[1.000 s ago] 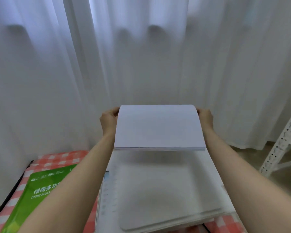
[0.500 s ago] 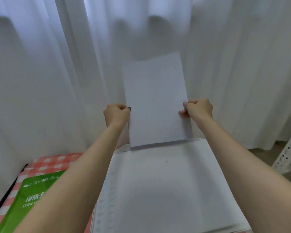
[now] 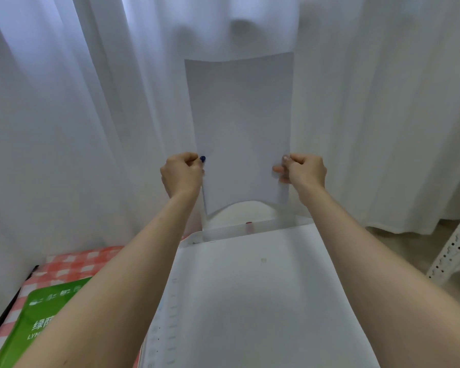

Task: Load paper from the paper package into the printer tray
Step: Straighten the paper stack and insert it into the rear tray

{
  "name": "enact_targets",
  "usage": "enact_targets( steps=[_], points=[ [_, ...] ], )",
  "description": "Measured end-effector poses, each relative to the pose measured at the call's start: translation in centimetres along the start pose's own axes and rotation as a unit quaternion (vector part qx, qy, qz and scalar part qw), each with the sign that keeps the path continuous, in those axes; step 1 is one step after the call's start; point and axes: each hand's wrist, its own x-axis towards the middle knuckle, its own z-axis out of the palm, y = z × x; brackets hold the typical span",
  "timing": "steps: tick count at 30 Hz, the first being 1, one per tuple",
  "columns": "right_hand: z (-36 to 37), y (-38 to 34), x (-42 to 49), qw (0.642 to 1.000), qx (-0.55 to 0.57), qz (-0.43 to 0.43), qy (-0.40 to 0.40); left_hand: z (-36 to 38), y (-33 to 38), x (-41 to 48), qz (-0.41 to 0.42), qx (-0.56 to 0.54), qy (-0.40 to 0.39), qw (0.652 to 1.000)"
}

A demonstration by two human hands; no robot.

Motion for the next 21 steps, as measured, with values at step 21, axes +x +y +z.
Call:
enact_targets(
  steps=[21],
  points=[
    [0.1, 5.9, 2.0, 0.999, -0.038, -0.01, -0.013, 1.2, -5.1, 0.7, -0.072, -0.021, -0.064, 0.995]
  ],
)
